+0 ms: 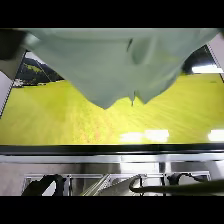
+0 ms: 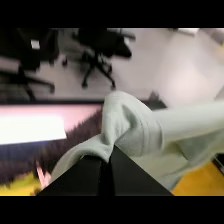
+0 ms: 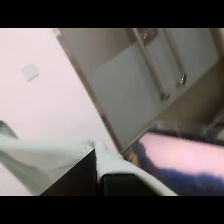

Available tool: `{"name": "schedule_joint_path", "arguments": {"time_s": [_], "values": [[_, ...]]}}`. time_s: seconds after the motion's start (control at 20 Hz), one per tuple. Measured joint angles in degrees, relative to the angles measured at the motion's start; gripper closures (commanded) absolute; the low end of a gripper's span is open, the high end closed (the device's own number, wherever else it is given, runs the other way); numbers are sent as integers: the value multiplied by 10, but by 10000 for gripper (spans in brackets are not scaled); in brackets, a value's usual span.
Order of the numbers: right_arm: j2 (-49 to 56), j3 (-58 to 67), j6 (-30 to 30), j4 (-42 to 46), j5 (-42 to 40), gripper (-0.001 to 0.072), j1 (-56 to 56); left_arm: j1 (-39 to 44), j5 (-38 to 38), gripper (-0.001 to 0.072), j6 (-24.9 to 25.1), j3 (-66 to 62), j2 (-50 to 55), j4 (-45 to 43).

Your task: Fold the shirts.

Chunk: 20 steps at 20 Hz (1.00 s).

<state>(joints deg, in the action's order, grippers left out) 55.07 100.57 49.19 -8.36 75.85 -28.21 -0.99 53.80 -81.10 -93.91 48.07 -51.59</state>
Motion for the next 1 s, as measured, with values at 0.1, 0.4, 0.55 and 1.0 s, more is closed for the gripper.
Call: {"name": "schedule_joint_path", "arguments": {"time_s": [0.1, 0.4, 0.55, 1.0], "values": [[-66, 0, -13, -2, -43, 693, -21, -24, -5, 696, 0, -33, -33, -2], [-127, 0, -19, 50, -72, 693, -42, -59, 61, 696, 1, -66, -33, -10], [-88, -11, -8, 74, -37, 693, -34, -40, 109, 695, -3, -57, 28, -13], [193, -100, 13, 288, -131, 693, 117, 50, -26, 695, -7, 57, 343, -96]]}}
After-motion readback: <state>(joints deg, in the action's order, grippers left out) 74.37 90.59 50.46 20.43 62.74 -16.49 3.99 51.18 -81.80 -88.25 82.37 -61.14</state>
